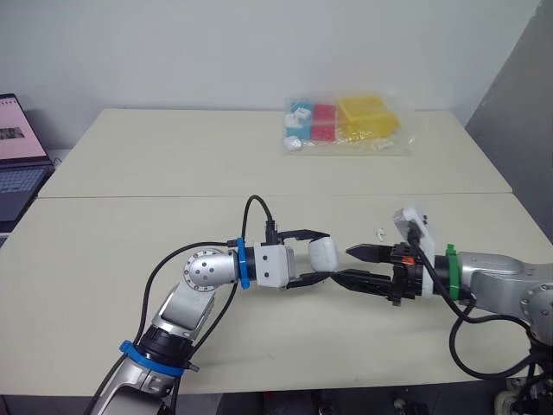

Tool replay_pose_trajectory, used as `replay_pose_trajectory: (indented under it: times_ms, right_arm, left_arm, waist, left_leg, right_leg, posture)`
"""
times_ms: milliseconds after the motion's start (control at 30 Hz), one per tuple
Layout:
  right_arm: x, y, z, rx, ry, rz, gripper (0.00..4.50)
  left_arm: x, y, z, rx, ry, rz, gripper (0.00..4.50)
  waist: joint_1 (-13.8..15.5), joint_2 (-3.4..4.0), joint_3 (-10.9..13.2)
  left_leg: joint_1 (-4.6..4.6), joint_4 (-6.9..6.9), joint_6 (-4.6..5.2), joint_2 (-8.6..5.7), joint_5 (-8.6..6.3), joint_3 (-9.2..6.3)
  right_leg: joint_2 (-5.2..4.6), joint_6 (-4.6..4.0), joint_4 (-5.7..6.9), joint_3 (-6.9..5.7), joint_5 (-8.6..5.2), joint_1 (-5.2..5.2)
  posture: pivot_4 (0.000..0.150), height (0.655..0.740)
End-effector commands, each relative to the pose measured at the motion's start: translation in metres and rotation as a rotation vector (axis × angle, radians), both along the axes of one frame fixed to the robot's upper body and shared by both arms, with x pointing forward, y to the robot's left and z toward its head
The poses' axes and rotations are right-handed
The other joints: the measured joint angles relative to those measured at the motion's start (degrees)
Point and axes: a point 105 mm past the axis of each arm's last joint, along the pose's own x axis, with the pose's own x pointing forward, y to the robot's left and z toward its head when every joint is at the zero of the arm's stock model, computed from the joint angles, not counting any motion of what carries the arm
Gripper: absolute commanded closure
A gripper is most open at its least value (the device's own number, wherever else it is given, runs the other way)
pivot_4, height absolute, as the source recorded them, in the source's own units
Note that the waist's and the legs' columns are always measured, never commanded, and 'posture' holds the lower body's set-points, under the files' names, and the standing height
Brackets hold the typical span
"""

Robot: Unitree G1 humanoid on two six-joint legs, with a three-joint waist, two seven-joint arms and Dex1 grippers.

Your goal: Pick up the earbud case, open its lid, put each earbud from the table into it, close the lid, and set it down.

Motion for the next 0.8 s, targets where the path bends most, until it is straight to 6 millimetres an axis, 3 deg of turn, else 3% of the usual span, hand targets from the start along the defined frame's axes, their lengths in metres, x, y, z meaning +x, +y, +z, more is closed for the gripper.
replay_pose_trajectory:
  times_ms: [33,433,533,800]
  right_arm:
    - [0.004,0.008,0.001,0.034,0.029,-0.005,0.0]
    - [0.006,0.024,0.005,0.122,0.108,0.037,0.0]
    - [0.007,0.025,0.006,0.119,0.114,0.035,0.63]
    - [0.007,0.026,0.009,0.135,0.126,0.047,3.57]
  left_arm:
    - [-0.004,-0.002,0.006,-0.001,-0.078,-0.035,1.67]
    - [-0.005,0.0,0.014,-0.049,-0.12,-0.022,1.67]
    - [-0.006,-0.001,0.013,-0.05,-0.112,-0.029,1.67]
    - [-0.007,0.0,0.014,-0.063,-0.097,-0.031,1.67]
  waist:
    - [0.05,0.0,0.0]
    - [0.0,0.0,0.0]
    - [0.03,0.0,0.0]
    - [0.04,0.0,0.0]
  left_leg:
    - [0.0,0.01,0.0,0.0,0.0,-0.02]
    - [0.0,0.0,0.0,0.02,0.0,-0.02]
    - [0.0,-0.01,0.0,0.03,0.0,-0.05]
    - [-0.01,-0.01,0.0,0.02,0.0,-0.03]
  right_leg:
    - [0.0,0.0,-0.01,-0.04,0.0,0.0]
    - [0.0,0.01,-0.07,-0.07,0.0,-0.01]
    - [0.02,0.01,-0.07,-0.09,0.0,-0.01]
    - [0.0,0.02,-0.1,-0.09,-0.01,-0.02]
  posture:
    - [0.15,0.74]
    - [0.15,0.74]
    - [0.15,0.74]
    - [0.15,0.74]
